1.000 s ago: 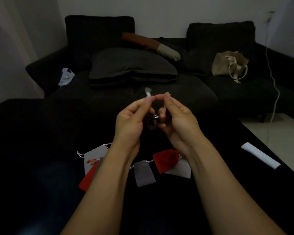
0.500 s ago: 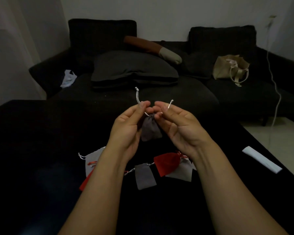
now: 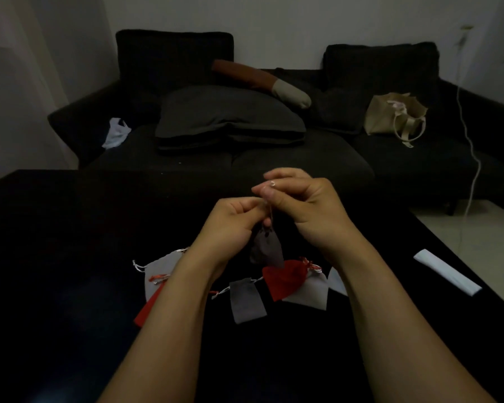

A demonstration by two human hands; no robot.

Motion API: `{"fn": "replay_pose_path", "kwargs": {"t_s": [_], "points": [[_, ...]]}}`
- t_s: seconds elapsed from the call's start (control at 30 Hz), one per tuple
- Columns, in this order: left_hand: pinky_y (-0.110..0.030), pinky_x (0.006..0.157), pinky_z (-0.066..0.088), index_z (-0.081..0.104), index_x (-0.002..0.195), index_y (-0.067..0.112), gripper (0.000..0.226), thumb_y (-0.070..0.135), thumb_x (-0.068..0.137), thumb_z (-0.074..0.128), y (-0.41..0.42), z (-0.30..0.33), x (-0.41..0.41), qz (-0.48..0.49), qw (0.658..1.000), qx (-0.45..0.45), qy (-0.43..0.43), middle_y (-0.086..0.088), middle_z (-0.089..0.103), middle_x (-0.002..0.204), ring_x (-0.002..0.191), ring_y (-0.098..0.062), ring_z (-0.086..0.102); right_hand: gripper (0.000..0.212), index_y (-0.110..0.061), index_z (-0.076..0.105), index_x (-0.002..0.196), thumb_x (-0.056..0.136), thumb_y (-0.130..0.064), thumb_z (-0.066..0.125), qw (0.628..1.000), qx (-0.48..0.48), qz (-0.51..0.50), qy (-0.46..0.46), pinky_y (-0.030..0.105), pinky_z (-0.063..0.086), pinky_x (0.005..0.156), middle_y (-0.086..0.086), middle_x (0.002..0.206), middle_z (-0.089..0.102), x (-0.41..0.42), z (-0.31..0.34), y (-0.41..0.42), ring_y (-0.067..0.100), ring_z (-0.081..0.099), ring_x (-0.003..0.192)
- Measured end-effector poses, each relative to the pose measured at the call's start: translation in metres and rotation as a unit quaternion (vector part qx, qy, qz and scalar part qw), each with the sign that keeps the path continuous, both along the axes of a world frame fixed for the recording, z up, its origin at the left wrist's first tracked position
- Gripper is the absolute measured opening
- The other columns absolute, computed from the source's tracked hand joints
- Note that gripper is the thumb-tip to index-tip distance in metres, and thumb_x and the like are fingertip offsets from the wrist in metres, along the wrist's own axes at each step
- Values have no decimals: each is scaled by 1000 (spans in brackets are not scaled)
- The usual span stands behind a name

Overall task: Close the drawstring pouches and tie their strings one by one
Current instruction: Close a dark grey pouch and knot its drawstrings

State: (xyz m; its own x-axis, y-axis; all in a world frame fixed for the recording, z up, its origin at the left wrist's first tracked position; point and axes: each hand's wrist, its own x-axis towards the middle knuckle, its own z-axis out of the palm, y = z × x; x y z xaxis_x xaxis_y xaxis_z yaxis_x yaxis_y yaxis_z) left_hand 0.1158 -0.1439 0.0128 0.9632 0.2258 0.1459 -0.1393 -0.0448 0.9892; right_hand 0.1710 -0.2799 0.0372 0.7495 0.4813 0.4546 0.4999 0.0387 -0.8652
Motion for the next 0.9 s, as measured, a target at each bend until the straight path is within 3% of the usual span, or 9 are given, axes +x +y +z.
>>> {"fn": "replay_pose_path", "kwargs": {"t_s": [0.07,0.17,0.23,0.33,0.43,0.57,0.67,0.8,0.9], "points": [[-22,54,40,63,56,16,41,10,96,56,-1,1,-1,-15,1000,15,13,-7,60,59,55,-12,53,15,-5,75,101,88,-6,67,999,-23,23,0,15,50,88,8,114,68,-1,0,1,5,64,109],[-17,49,37,61,59,14,38,11,97,54,-3,4,-4,-31,999,35,25,-2,54,55,48,-6,47,16,4,74,101,89,-4,67,998,7,20,65,18,56,71,20,90,74,-2,1,-2,14,70,77],[-19,55,41,61,65,9,35,15,98,51,-5,5,-5,-52,998,17,27,-2,54,59,54,-7,50,15,6,74,98,89,-4,66,996,13,8,88,20,56,64,29,83,71,-2,0,-5,20,69,65],[-26,70,47,72,65,15,37,17,96,51,-6,7,-4,-71,996,-29,39,1,61,63,67,-8,61,15,5,74,95,90,-6,66,994,0,5,106,20,55,65,28,76,70,0,-1,-8,20,70,67],[-23,67,50,77,83,14,19,26,91,65,-6,8,-7,-85,995,21,37,3,68,68,67,-6,64,17,3,75,96,89,-11,67,992,-10,9,126,21,57,66,16,82,74,-1,0,-9,15,71,73],[-19,64,46,75,85,7,25,24,96,59,-5,3,-6,-67,996,57,27,2,64,65,63,-7,57,23,-1,74,100,97,-16,58,985,-35,24,166,17,55,64,16,84,72,0,1,-12,10,65,66],[-26,69,43,73,88,1,34,26,100,53,-4,2,-3,-45,998,33,41,-3,62,67,70,-17,54,22,-3,74,101,97,-4,53,981,-47,30,187,20,55,70,26,96,72,3,3,-16,14,66,74],[-30,70,46,69,86,-7,39,25,101,51,-5,-1,-1,-15,998,-22,56,-14,64,75,72,-24,58,16,-6,76,98,93,-3,61,987,-113,5,113,15,53,65,8,85,76,2,2,-18,6,71,73],[-31,70,48,70,72,4,40,26,100,53,-7,-3,-2,6,997,-27,79,-15,66,75,71,-21,61,7,-18,77,81,87,-14,73,983,-159,-72,47,17,52,66,-1,73,75,8,-6,-14,4,70,69]]}}
